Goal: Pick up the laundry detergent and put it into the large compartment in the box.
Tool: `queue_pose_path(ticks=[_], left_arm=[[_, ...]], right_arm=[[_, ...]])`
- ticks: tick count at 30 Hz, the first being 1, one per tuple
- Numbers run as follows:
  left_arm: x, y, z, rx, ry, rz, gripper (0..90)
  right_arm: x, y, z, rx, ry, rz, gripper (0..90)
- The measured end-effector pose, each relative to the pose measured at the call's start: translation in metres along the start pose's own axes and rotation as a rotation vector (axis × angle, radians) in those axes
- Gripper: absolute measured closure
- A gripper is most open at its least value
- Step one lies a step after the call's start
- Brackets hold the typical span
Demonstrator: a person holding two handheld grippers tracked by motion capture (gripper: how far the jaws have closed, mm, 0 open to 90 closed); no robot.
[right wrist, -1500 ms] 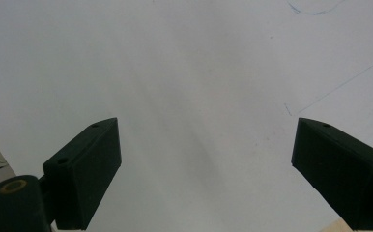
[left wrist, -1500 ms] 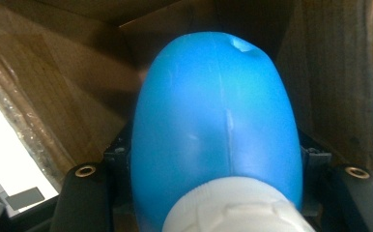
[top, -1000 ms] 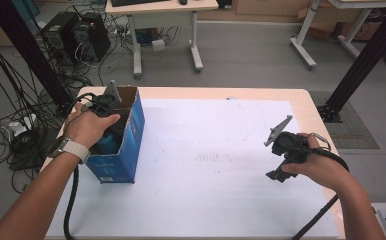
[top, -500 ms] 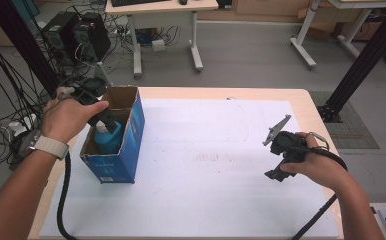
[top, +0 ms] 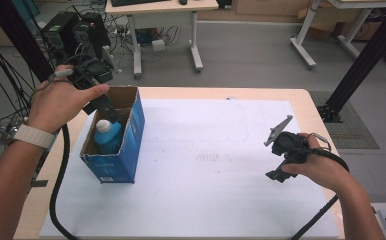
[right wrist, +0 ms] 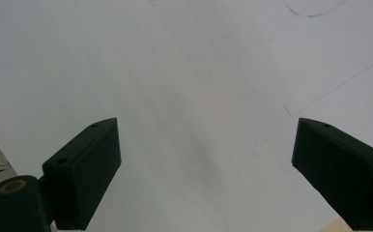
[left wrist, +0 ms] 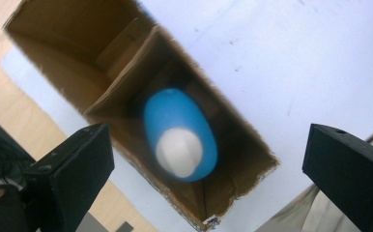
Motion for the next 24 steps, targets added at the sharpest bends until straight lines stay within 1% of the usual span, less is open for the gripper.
queue_pose_path(ticks=[2, 4, 6, 10, 11, 13, 16, 18, 22, 24], left_arm=[[-0.006, -0.001, -0.003, 0.013, -0.041, 0.011, 4.1], [-0.014, -0.004, -0.008, 0.009, -0.082, 0.030, 4.4], [-0.020, -0.007, -0.013, 0.012, -0.112, 0.048, 4.4], [-0.029, -0.010, -0.025, 0.004, -0.173, 0.059, 4.5], [-0.031, -0.010, -0.029, 0.002, -0.191, 0.054, 4.5], [-0.034, -0.008, -0.038, 0.000, -0.244, 0.042, 4.7], [-0.039, -0.006, -0.050, 0.002, -0.304, 0.029, 4.8], [-0.043, -0.006, -0.058, 0.002, -0.335, 0.029, 4.8], [-0.053, -0.009, -0.074, 0.000, -0.386, 0.054, 4.9], [-0.059, -0.013, -0.083, 0.009, -0.412, 0.066, 4.9]], right_arm=[[0.002, 0.001, 0.000, 0.003, -0.003, -0.011, 9.8], [0.002, 0.001, 0.001, 0.006, -0.003, -0.011, 9.8], [0.003, 0.002, 0.002, 0.005, -0.005, -0.009, 9.9], [0.005, 0.001, 0.003, 0.007, -0.014, -0.014, 9.9], [0.006, 0.001, 0.003, 0.007, -0.013, -0.014, 9.9], [0.007, 0.001, 0.003, 0.006, -0.018, -0.013, 9.9], [0.009, 0.002, 0.004, 0.008, -0.025, -0.015, 9.9], [0.010, 0.002, 0.005, 0.008, -0.029, -0.015, 9.9], [0.011, 0.003, 0.006, 0.012, -0.033, -0.022, 9.9], [0.011, 0.004, 0.006, 0.014, -0.034, -0.023, 9.9]])
Point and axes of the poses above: each handheld gripper's, and its own axes: y roughly backward along the jaws, x roughly out of its underside, z roughly to its left, the point moved 3 cm from there along -y, roughly forward along the jaws, and after that the axes turned 5 degrees about y, right-handed, at the moved point
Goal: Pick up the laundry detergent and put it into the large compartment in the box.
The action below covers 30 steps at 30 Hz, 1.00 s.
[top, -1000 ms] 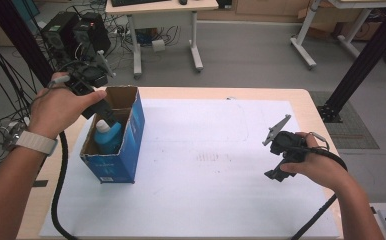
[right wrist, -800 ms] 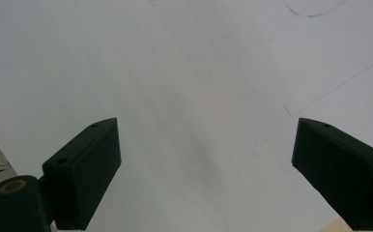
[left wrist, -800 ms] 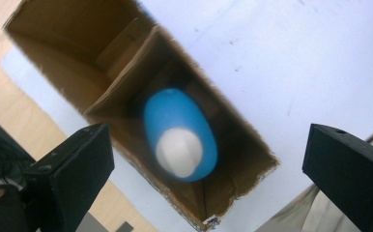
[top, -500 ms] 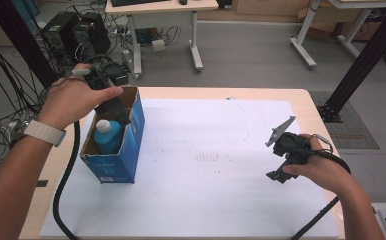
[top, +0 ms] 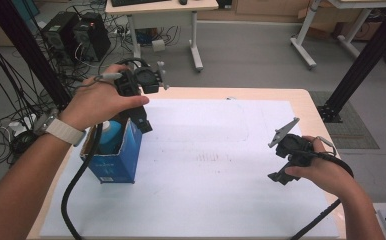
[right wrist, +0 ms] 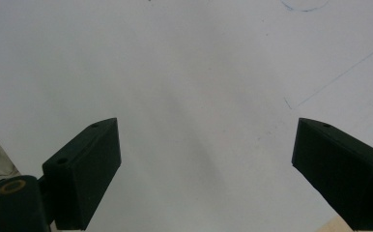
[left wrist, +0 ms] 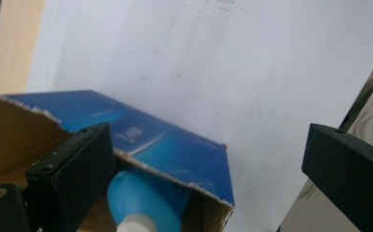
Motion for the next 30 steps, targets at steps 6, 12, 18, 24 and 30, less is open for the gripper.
queue_pose_path(ticks=[6, 12, 18, 24, 30], left_arm=[[-0.021, -0.009, -0.014, 0.011, -0.091, 0.020, 5.0], [-0.037, -0.019, -0.026, 0.022, -0.177, 0.024, 5.1], [-0.050, -0.029, -0.040, 0.029, -0.245, 0.024, 5.0], [-0.062, -0.045, -0.054, 0.019, -0.291, 0.034, 5.1], [-0.068, -0.069, -0.066, 0.008, -0.308, 0.025, 5.0]], right_arm=[[0.000, 0.001, 0.001, 0.000, 0.001, 0.000, 9.8], [0.002, 0.002, 0.002, 0.002, -0.006, -0.003, 9.8], [0.002, 0.002, 0.004, 0.002, -0.009, -0.004, 9.8], [0.004, 0.003, 0.005, 0.005, -0.013, -0.013, 9.7], [0.007, 0.003, 0.006, 0.006, -0.012, -0.018, 9.7]])
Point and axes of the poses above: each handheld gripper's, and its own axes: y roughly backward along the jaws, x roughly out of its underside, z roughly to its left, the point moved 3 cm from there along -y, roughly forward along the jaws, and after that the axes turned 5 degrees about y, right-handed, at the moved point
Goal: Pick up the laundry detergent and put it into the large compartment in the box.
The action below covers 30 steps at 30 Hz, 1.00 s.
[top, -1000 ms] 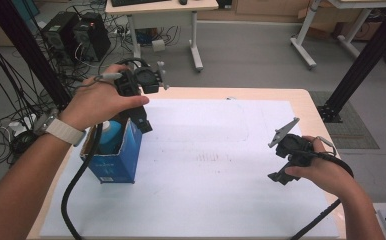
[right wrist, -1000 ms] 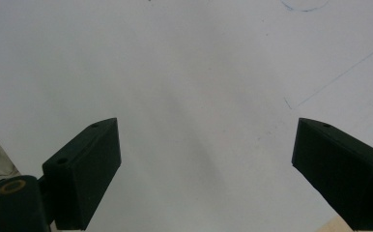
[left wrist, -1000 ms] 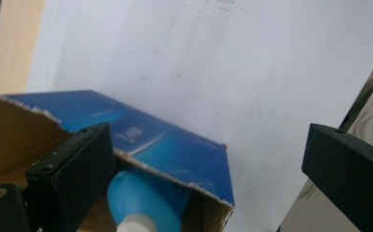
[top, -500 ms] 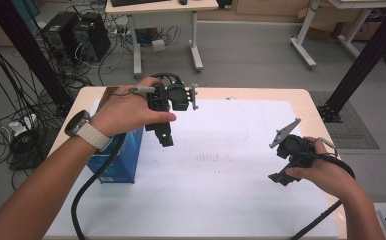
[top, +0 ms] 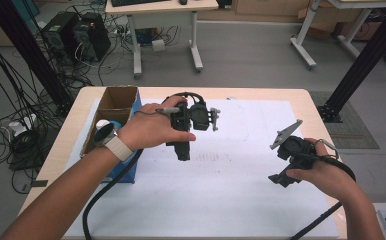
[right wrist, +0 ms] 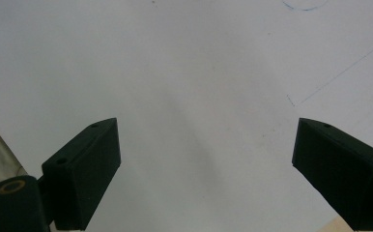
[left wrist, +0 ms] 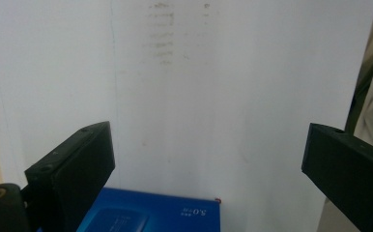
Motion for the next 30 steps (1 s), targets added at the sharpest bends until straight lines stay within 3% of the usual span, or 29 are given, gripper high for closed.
queue_pose_path(ticks=[6, 15, 30], left_arm=[[-0.008, -0.024, -0.004, 0.020, -0.017, 0.023, 5.4], [-0.009, -0.048, -0.004, 0.055, -0.015, 0.005, 5.5], [-0.008, -0.061, 0.004, 0.073, -0.012, 0.021, 5.4]], right_arm=[[0.002, -0.003, 0.000, -0.008, -0.009, 0.001, 9.7], [0.002, -0.008, -0.001, -0.014, -0.005, -0.001, 9.7], [-0.001, -0.007, 0.003, -0.016, -0.011, -0.004, 9.6]])
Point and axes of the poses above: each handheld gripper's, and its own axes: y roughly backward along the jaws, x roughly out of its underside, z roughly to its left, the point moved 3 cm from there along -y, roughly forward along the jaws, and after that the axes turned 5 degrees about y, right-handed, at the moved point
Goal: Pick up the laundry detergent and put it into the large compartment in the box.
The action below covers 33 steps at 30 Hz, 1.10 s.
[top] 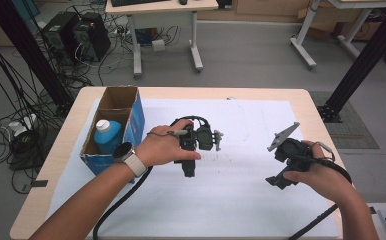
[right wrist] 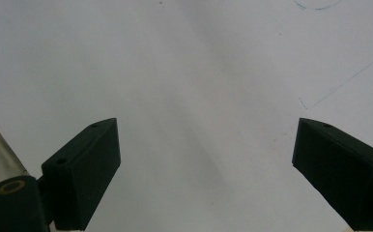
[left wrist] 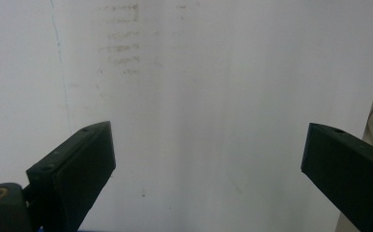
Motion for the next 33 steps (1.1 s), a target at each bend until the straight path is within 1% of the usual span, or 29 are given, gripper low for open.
queue_pose_path(ticks=[2, 5, 8, 10, 17, 23, 30, 33], left_arm=[[0.000, -0.001, -0.001, -0.001, 0.000, 0.005, 5.2], [0.001, -0.001, -0.001, 0.001, 0.005, -0.001, 5.0], [0.002, -0.001, -0.003, -0.006, 0.010, 0.004, 5.0], [0.002, -0.001, -0.003, -0.009, 0.006, 0.005, 5.2], [0.008, 0.003, -0.004, -0.013, 0.015, -0.011, 5.1], [0.010, 0.003, -0.002, -0.012, 0.023, -0.019, 5.1], [0.010, 0.001, -0.002, -0.008, 0.020, -0.017, 5.2], [0.008, 0.000, -0.002, -0.003, 0.020, -0.013, 5.2]], right_arm=[[-0.001, -0.001, 0.000, -0.001, 0.001, 0.008, 9.5], [-0.001, -0.001, 0.000, -0.006, 0.005, 0.010, 9.3], [-0.002, -0.001, 0.000, -0.007, 0.004, 0.013, 8.9], [-0.003, -0.001, 0.001, -0.009, 0.002, 0.016, 8.8], [-0.002, -0.002, 0.002, -0.002, -0.008, 0.005, 7.2], [-0.003, -0.003, 0.002, 0.008, -0.014, 0.001, 7.2], [0.000, -0.002, 0.005, 0.019, -0.015, -0.009, 7.2], [0.001, -0.002, 0.005, 0.013, -0.017, -0.006, 7.2]])
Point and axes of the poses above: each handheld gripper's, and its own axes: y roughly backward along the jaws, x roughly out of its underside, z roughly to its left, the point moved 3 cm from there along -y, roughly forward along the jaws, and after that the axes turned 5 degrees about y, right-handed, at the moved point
